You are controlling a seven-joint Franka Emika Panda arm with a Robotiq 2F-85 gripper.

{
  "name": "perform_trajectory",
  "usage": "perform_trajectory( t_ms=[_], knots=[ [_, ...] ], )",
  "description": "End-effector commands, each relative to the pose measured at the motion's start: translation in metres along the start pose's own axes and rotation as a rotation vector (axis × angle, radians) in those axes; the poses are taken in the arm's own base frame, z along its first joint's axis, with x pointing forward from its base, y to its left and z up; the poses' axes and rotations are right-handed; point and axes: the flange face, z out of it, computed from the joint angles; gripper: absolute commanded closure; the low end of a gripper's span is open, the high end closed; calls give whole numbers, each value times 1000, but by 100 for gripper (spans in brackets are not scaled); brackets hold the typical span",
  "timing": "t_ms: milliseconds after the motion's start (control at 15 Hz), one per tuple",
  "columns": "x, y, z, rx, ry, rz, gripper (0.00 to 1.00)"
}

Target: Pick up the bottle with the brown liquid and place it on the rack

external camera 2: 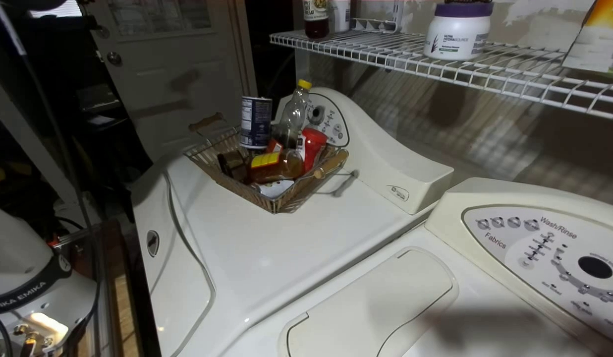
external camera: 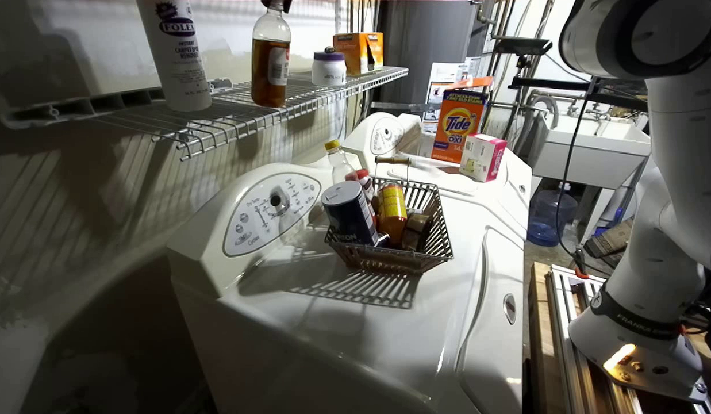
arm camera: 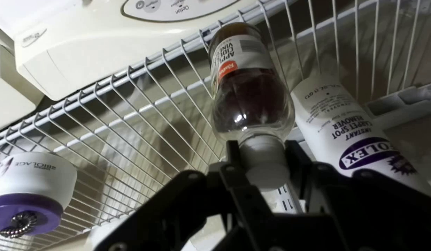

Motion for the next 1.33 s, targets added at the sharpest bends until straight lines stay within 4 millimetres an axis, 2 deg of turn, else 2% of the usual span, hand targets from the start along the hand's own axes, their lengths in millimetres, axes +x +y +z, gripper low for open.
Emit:
perform_trajectory(
  t_ms=[0, 733, 800, 867, 933, 1000, 1267],
  knots=[
    [6, -5, -6, -4, 79, -11, 89],
    [3, -14, 16, -28, 92, -25, 89],
    [3, -15, 16, -30, 93, -27, 67],
    [3, -15, 17, -33, 95, -29, 39],
    [3, -16, 17, -35, 96, -30, 40],
    [2, -16, 17, -32, 93, -31, 35],
    [-3, -22, 21, -30, 80, -40, 8]
  ],
)
